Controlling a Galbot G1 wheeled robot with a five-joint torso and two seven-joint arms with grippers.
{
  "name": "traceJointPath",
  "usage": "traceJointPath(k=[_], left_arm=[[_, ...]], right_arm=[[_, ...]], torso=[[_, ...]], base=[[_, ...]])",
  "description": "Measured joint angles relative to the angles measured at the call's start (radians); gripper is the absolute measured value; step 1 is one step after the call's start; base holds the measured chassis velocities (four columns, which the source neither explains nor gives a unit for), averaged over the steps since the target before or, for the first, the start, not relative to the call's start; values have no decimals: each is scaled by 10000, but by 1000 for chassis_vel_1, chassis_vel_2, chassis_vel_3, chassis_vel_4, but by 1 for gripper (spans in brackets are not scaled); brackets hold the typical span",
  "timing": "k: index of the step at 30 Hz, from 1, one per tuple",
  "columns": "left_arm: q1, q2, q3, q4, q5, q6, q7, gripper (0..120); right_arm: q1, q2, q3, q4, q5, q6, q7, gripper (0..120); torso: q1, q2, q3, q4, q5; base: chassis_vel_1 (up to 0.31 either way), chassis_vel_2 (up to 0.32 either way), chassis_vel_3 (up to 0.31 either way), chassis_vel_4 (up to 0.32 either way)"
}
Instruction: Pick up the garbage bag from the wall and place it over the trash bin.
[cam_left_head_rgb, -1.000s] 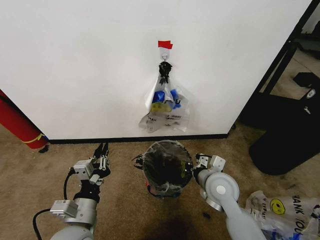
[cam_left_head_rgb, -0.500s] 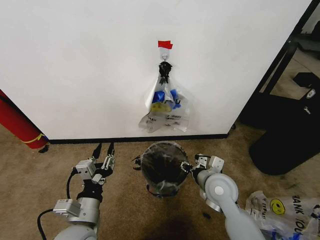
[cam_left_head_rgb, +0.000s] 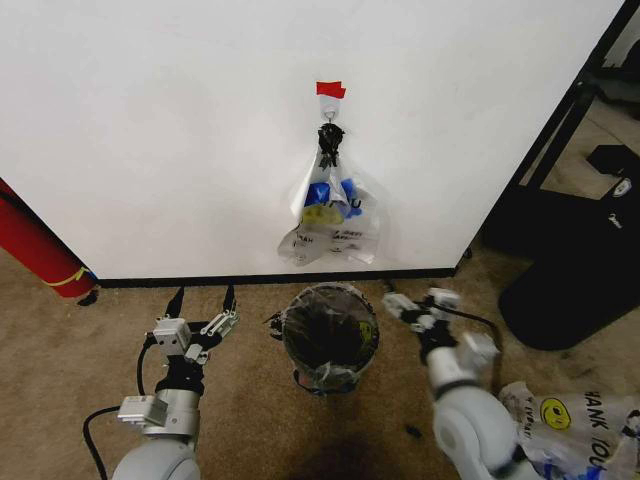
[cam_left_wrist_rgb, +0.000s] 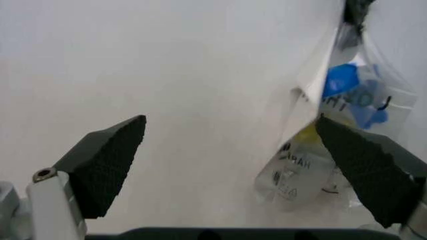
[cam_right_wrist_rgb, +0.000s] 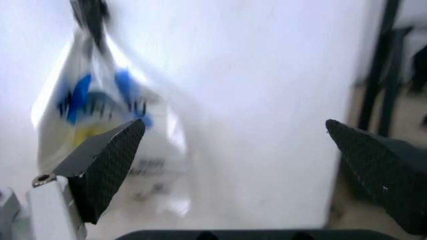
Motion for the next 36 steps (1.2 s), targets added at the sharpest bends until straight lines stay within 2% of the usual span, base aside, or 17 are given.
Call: traceJointPath(k=[1, 2, 5, 6, 11, 27, 36], left_arm=[[23, -12, -12, 7, 30, -45, 40, 100], [116, -77, -42, 12, 84, -153, 142, 100], [180, -123, -61, 11, 97, -211, 166, 100], [376, -256, -157, -31, 208, -394, 197, 100], [696, -397, -375, -228, 342, -680, 263, 100], [516, -350, -353, -1, 571, -627, -19, 100], [599, -274, -329, -83, 546, -735, 56, 100]], right_arm=[[-248, 107, 75, 100, -124, 198, -33, 100], [-1108, 510, 372, 470, -457, 911, -89, 100], [-1460, 687, 495, 624, -547, 1231, -91, 100], [-2285, 1051, 708, 966, -638, 1966, -91, 100], [-3069, 1301, 667, 1177, -633, 2477, -3, 100], [-2936, 1856, 120, 1049, -1361, 2066, 134, 100], [-2959, 1921, 16, 1155, -1522, 1980, 253, 100]], torso=[[0, 0, 0, -3, 0], [0, 1, 0, -4, 0], [-1, 1, -1, -5, 1], [0, 0, 0, -2, 1], [0, 0, 0, 1, 1], [1, 0, 1, 0, 1], [0, 0, 1, 0, 1]], base=[[0, 0, 0, 0], [0, 0, 0, 0], [0, 0, 0, 0], [0, 0, 0, 0], [0, 0, 0, 0], [0, 0, 0, 0], [0, 0, 0, 0]])
